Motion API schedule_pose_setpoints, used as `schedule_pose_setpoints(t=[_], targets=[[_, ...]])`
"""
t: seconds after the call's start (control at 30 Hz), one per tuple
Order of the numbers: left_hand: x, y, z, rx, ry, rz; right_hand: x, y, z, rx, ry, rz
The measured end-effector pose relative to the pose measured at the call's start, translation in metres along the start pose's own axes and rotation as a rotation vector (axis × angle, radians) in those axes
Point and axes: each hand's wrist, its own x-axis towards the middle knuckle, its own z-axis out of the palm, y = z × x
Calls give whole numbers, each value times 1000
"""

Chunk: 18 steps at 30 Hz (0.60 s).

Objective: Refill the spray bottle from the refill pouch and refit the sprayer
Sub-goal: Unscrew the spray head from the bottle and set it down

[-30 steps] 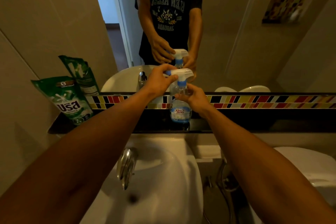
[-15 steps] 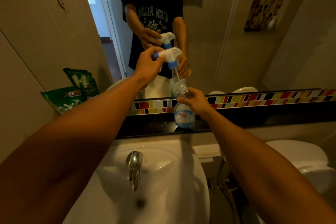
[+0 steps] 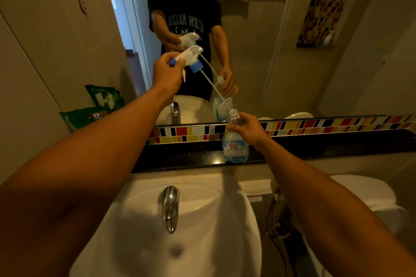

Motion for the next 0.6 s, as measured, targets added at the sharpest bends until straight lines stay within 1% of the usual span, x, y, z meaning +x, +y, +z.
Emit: schedule_pose_setpoints(t=[0.23, 0.37, 0.53, 0.6], targets=[[-2, -15, -22, -140, 62, -163, -3, 1, -9, -4, 50, 16], [-6, -31, -30, -137, 101, -223, -5, -2, -14, 16, 86, -2], [-14, -49, -37, -146, 143, -378, -3, -4, -18, 62, 116, -14], [-18, -57, -38, -230, 138, -448, -1, -2, -19, 73, 120, -12]])
